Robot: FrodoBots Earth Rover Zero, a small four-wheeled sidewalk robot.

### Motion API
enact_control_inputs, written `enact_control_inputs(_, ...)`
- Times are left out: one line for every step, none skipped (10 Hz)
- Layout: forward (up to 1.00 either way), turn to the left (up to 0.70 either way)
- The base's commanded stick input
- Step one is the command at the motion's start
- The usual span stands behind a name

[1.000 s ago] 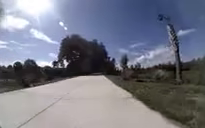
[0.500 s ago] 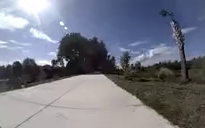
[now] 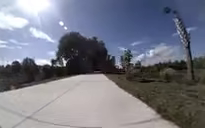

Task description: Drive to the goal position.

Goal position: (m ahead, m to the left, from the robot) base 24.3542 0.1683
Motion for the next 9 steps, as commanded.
enact_control_inputs(0.85,0.0)
enact_control_inputs(0.85,0.0)
enact_control_inputs(0.85,0.0)
enact_control_inputs(0.85,0.0)
enact_control_inputs(0.85,0.0)
enact_control_inputs(0.85,0.0)
enact_control_inputs(0.85,0.0)
enact_control_inputs(0.85,0.0)
enact_control_inputs(0.85,0.0)
